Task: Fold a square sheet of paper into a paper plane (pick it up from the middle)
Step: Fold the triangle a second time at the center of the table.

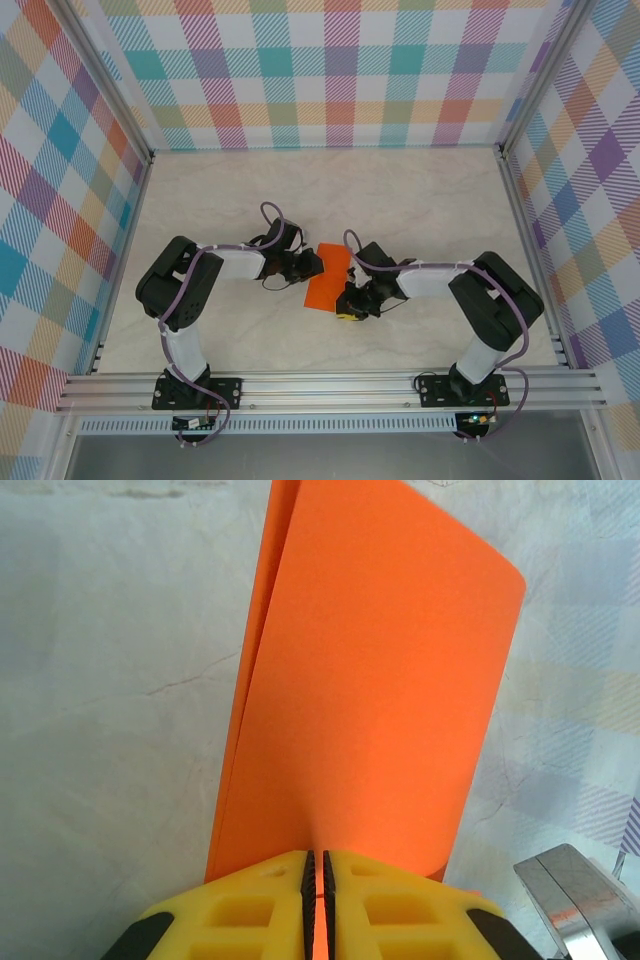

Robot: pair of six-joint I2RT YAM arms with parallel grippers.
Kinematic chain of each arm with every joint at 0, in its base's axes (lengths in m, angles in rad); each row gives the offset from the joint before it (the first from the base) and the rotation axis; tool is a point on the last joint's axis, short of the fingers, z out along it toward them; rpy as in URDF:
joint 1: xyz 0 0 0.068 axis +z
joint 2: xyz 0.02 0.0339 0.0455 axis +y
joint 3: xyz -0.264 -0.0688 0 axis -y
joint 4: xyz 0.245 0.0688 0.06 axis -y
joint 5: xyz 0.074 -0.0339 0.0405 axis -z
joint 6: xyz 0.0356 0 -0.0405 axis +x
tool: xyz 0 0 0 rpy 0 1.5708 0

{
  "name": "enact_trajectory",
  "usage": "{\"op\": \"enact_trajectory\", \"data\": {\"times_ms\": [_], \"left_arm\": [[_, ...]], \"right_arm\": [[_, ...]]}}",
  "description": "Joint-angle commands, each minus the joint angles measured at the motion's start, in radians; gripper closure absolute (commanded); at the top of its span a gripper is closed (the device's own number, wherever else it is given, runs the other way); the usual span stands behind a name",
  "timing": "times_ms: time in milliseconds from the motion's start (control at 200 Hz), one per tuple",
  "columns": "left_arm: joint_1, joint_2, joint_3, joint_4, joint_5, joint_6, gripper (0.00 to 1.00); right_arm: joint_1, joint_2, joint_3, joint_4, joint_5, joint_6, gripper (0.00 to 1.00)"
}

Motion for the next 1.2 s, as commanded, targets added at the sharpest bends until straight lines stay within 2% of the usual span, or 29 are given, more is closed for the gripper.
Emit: {"op": "enact_trajectory", "data": {"times_ms": [0, 125, 330, 455, 660, 880, 1195], "left_arm": [[0.0, 0.054, -0.026, -0.072, -0.061, 0.008, 0.86], [0.0, 0.055, -0.026, -0.065, -0.054, 0.003, 0.86], [0.0, 0.061, -0.021, -0.062, -0.044, -0.004, 0.86], [0.0, 0.065, -0.023, -0.05, -0.039, -0.017, 0.86], [0.0, 0.068, -0.032, -0.037, -0.04, -0.023, 0.86], [0.0, 0.073, -0.031, -0.039, -0.046, -0.021, 0.86], [0.001, 0.065, -0.034, -0.05, -0.058, -0.017, 0.86]], "right_arm": [[0.006, -0.044, 0.017, -0.042, 0.006, 0.019, 0.84], [0.005, -0.019, 0.109, -0.029, 0.014, 0.027, 0.84], [0.005, 0.122, 0.257, -0.026, 0.049, 0.05, 0.84], [0.005, 0.197, 0.292, -0.009, 0.077, 0.076, 0.85], [0.005, 0.222, 0.236, 0.043, 0.13, 0.09, 0.87], [0.005, 0.211, 0.161, 0.082, 0.092, 0.112, 0.87], [0.005, 0.031, -0.011, 0.103, 0.061, 0.131, 0.83]]}}
